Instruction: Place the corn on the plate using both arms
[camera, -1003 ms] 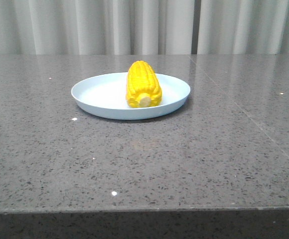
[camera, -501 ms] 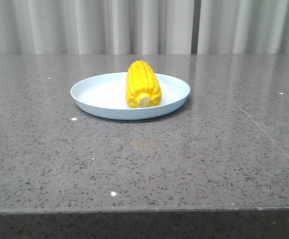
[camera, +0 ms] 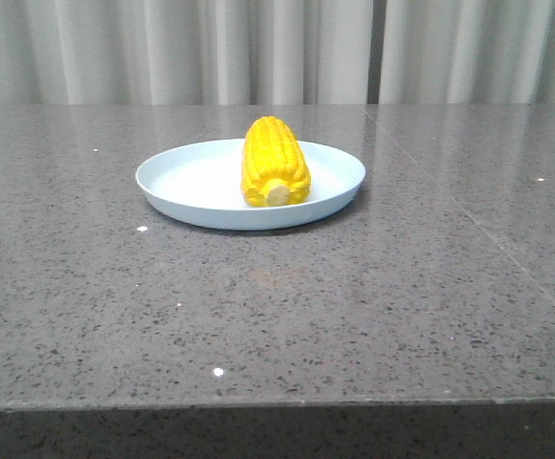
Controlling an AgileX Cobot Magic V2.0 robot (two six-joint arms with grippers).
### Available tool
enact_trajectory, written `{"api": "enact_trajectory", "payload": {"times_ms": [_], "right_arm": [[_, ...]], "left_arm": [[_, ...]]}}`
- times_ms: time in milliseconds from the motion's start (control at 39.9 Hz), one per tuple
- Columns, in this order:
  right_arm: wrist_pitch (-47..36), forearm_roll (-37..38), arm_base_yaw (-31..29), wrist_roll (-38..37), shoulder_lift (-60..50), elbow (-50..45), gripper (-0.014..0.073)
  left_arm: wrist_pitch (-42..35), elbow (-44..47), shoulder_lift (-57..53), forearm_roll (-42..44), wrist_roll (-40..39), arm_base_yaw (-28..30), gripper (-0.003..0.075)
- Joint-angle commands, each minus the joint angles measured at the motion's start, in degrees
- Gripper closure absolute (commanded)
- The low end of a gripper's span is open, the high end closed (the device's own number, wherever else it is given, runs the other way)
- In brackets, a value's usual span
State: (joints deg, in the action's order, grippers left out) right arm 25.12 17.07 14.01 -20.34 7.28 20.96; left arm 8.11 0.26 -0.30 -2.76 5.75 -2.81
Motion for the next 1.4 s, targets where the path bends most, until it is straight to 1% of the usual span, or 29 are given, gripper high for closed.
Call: {"api": "enact_trajectory", "payload": {"times_ms": [0,125,201,276,326,426,476,527,627,777,1379], "right_arm": [[-4.7,1.4,-0.4,0.6,0.6,1.3,0.0656],[-4.8,1.4,-0.4,0.6,0.6,1.2,0.0656],[-4.8,2.6,-0.4,0.8,0.6,0.8,0.0656],[-5.9,1.4,-1.3,3.5,0.0,-0.4,0.0656],[-7.0,-1.5,-2.7,7.9,-0.5,-1.8,0.0656],[-10.8,-11.1,-6.7,19.0,-1.8,-6.6,0.0656],[-12.8,-15.3,-8.7,22.3,-2.8,-9.3,0.0656],[-14.3,-18.2,-9.7,23.7,-4.2,-12.6,0.0656],[-16.5,-21.5,-11.4,23.7,-7.0,-17.2,0.0656],[-16.4,-24.3,-14.2,23.7,-8.8,-21.5,0.0656],[-15.9,-24.3,-14.6,23.7,-8.8,-22.2,0.0656]], "left_arm": [[-5.2,0.2,-1.1,-0.4,0.0,0.1,0.0741],[-5.2,0.2,-1.1,-0.4,0.0,0.1,0.0741],[-5.2,0.2,-1.1,-0.4,0.0,0.1,0.0741],[-5.2,0.2,-1.1,-0.4,0.0,0.1,0.0741],[-5.2,0.2,-1.1,-0.4,0.0,0.1,0.0741],[-5.2,0.2,-1.1,-0.4,0.0,0.1,0.0741],[-5.2,0.2,-1.1,-0.4,0.0,0.1,0.0741],[-5.2,0.2,-1.1,-0.4,0.0,0.1,0.0741],[-5.2,0.2,-1.1,-0.4,0.0,0.1,0.0741],[-5.2,0.2,-1.1,-0.4,0.0,0.1,0.0741],[-5.2,0.2,-1.1,-0.4,0.0,0.1,0.0741]]}}
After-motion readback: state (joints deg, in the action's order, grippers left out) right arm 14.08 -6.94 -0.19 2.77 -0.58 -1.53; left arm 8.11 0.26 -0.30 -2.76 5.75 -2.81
